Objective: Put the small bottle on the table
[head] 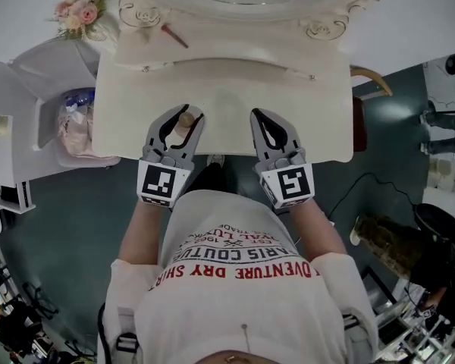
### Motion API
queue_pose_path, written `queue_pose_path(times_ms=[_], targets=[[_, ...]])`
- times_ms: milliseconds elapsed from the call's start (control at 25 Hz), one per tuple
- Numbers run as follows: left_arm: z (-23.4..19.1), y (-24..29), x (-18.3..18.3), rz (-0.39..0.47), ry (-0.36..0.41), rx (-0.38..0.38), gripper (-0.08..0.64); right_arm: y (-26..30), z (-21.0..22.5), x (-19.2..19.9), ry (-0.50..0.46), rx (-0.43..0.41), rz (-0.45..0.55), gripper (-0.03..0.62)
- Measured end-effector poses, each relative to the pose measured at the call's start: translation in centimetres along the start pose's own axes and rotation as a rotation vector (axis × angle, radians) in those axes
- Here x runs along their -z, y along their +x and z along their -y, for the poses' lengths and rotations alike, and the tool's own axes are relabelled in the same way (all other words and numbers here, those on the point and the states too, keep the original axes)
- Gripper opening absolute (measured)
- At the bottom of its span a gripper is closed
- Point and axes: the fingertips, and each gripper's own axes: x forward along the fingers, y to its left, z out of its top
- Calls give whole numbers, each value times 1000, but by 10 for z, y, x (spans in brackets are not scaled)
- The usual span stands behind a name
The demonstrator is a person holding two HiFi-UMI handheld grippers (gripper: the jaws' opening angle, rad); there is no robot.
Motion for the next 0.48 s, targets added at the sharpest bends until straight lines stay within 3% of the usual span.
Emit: queue_pose_path(times_ms=[200, 480], targets=[[-30, 43, 23, -10, 13, 44, 135, 53, 19, 11, -12, -5, 0, -2], [-54, 82, 70, -61, -31, 103, 135, 98, 35, 38, 23, 10, -56, -2]])
